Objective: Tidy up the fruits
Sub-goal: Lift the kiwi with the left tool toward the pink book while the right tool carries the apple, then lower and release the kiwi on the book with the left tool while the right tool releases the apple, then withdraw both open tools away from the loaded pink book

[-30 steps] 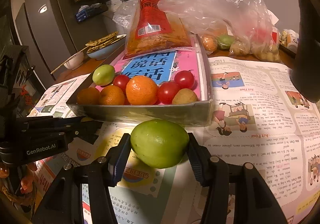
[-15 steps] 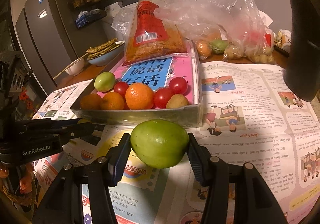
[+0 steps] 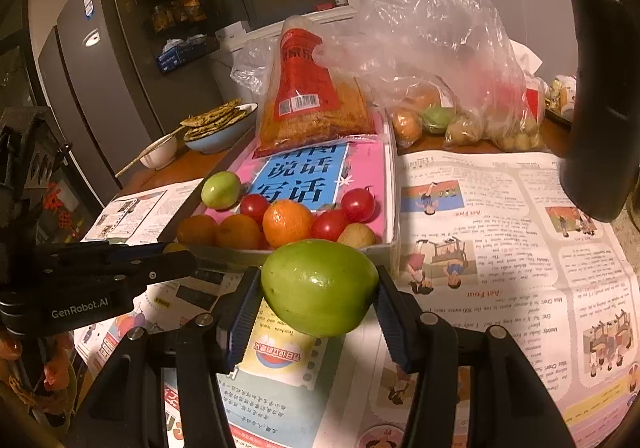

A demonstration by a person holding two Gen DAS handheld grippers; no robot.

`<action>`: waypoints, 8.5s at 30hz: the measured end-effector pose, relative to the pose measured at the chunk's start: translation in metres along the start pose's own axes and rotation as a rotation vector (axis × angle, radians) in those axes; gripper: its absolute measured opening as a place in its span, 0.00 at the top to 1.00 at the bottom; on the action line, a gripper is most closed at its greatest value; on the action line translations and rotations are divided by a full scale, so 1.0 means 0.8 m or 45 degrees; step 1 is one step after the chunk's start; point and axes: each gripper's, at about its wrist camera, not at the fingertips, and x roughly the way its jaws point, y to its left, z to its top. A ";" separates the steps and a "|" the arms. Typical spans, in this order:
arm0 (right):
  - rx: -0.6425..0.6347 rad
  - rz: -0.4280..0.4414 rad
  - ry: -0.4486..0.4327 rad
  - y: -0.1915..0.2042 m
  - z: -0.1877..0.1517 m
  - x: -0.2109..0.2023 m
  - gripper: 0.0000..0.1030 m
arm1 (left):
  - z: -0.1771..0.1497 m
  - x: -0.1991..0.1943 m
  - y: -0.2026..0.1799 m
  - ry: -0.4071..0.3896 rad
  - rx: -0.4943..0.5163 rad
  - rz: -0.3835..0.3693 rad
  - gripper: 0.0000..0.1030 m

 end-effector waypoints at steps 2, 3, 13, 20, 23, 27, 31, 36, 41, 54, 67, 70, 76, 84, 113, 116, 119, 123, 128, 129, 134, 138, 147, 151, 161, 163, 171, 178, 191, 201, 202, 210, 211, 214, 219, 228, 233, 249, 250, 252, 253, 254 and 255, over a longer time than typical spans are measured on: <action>-0.001 -0.002 -0.005 0.000 0.003 -0.001 0.46 | 0.003 0.000 -0.002 0.001 0.005 -0.002 0.77; -0.001 -0.002 -0.008 0.000 0.005 -0.002 0.46 | 0.005 -0.001 -0.004 0.000 0.008 -0.007 0.76; 0.017 -0.015 -0.079 0.005 0.027 -0.018 0.47 | 0.041 -0.008 -0.014 -0.021 0.049 -0.044 0.76; 0.026 -0.030 -0.103 0.004 0.042 -0.022 0.47 | 0.063 -0.008 -0.007 -0.031 0.047 -0.041 0.76; 0.031 -0.032 -0.111 0.000 0.048 -0.021 0.46 | 0.068 -0.005 -0.001 -0.028 0.040 -0.030 0.76; 0.035 -0.027 -0.103 -0.003 0.056 -0.014 0.46 | 0.075 -0.001 0.007 -0.020 0.029 -0.013 0.76; 0.024 -0.017 -0.090 -0.002 0.063 -0.005 0.46 | 0.081 0.006 0.019 -0.012 0.011 0.008 0.76; 0.015 -0.012 -0.078 -0.002 0.070 0.006 0.46 | 0.087 0.014 0.032 -0.002 -0.005 0.014 0.76; -0.006 -0.003 -0.066 0.004 0.076 0.019 0.46 | 0.089 0.026 0.046 0.015 -0.023 0.012 0.76; -0.051 0.056 0.015 0.008 0.098 0.063 0.46 | 0.089 0.053 0.053 0.064 -0.037 0.024 0.76; -0.120 0.052 0.095 0.017 0.105 0.108 0.46 | 0.085 0.065 0.050 0.083 -0.007 0.014 0.77; -0.138 0.061 0.115 0.020 0.107 0.120 0.46 | 0.083 0.067 0.045 0.093 0.011 0.009 0.76; -0.155 0.058 0.147 0.019 0.106 0.133 0.46 | 0.081 0.072 0.037 0.113 0.041 -0.001 0.77; -0.178 0.055 0.207 0.019 0.098 0.150 0.46 | 0.076 0.078 0.040 0.138 0.030 0.006 0.77; -0.204 0.063 0.172 0.027 0.097 0.155 0.46 | 0.075 0.085 0.045 0.125 0.036 -0.009 0.77; -0.212 0.073 0.168 0.027 0.097 0.156 0.46 | 0.074 0.084 0.046 0.124 0.029 -0.009 0.77; -0.198 0.076 0.182 0.022 0.096 0.158 0.46 | 0.075 0.084 0.044 0.124 0.033 0.005 0.77; -0.224 0.056 0.184 0.026 0.094 0.159 0.46 | 0.074 0.083 0.044 0.124 0.033 0.008 0.76; -0.243 0.027 0.196 0.029 0.093 0.160 0.46 | 0.074 0.083 0.045 0.124 0.032 0.006 0.76; -0.251 0.024 0.198 0.030 0.092 0.160 0.46 | 0.075 0.084 0.045 0.124 0.033 0.009 0.76; -0.248 0.039 0.201 0.028 0.092 0.158 0.46 | 0.074 0.082 0.047 0.118 0.022 0.002 0.76; -0.247 0.036 0.201 0.027 0.092 0.157 0.46 | 0.073 0.082 0.047 0.115 0.024 0.000 0.77; -0.223 0.047 0.196 0.025 0.092 0.154 0.45 | 0.072 0.081 0.048 0.112 0.017 -0.002 0.76; -0.212 0.052 0.184 0.022 0.091 0.148 0.42 | 0.072 0.081 0.049 0.113 0.012 -0.009 0.76; -0.190 0.075 0.111 0.017 0.094 0.120 0.34 | 0.073 0.084 0.047 0.119 0.010 -0.016 0.76; -0.184 0.078 0.103 0.016 0.093 0.117 0.34 | 0.073 0.084 0.047 0.119 0.009 -0.015 0.76; -0.151 0.056 0.099 0.009 0.092 0.114 0.32 | 0.073 0.084 0.048 0.120 0.012 -0.013 0.75; -0.139 0.036 0.086 0.007 0.091 0.108 0.25 | 0.072 0.082 0.049 0.117 0.002 -0.010 0.74; -0.133 0.005 0.042 0.008 0.097 0.090 0.19 | 0.072 0.068 0.048 0.085 -0.005 0.015 0.47; -0.133 -0.020 -0.024 0.009 0.100 0.061 0.09 | 0.074 0.036 0.041 0.008 -0.006 0.058 0.34; -0.132 -0.023 -0.033 0.009 0.101 0.057 0.08 | 0.074 0.032 0.040 -0.003 -0.009 0.062 0.32; -0.123 -0.028 -0.109 0.013 0.100 0.020 0.01 | 0.065 -0.001 0.035 -0.085 -0.056 0.111 0.26; -0.125 -0.021 -0.124 0.015 0.099 0.013 0.01 | 0.062 -0.007 0.034 -0.096 -0.067 0.114 0.26; -0.137 -0.026 -0.160 0.020 0.093 -0.007 0.01 | 0.046 -0.026 0.030 -0.131 -0.108 0.116 0.26; -0.132 -0.022 -0.229 0.027 0.073 -0.044 0.01 | 0.010 -0.051 0.022 -0.176 -0.160 0.122 0.26; -0.079 -0.085 -0.179 0.027 0.017 -0.067 0.01 | -0.046 -0.063 0.003 -0.183 -0.140 0.178 0.26; -0.066 -0.102 -0.172 0.027 -0.003 -0.071 0.01 | -0.069 -0.061 -0.004 -0.155 -0.134 0.174 0.26; -0.064 -0.049 -0.126 0.043 -0.041 -0.081 0.01 | -0.092 -0.062 -0.005 -0.143 -0.146 0.186 0.26; -0.066 -0.054 -0.121 0.042 -0.043 -0.080 0.01 | -0.092 -0.063 -0.004 -0.147 -0.147 0.188 0.26; -0.060 -0.064 -0.110 0.040 -0.046 -0.079 0.01 | -0.092 -0.063 -0.002 -0.154 -0.156 0.189 0.26; -0.052 -0.066 -0.104 0.040 -0.047 -0.078 0.01 | -0.092 -0.063 -0.001 -0.154 -0.157 0.190 0.26; -0.051 -0.065 -0.105 0.039 -0.047 -0.077 0.01 | -0.092 -0.062 -0.001 -0.152 -0.156 0.193 0.26; -0.054 -0.068 -0.105 0.040 -0.047 -0.077 0.01 | -0.092 -0.062 -0.001 -0.151 -0.155 0.193 0.26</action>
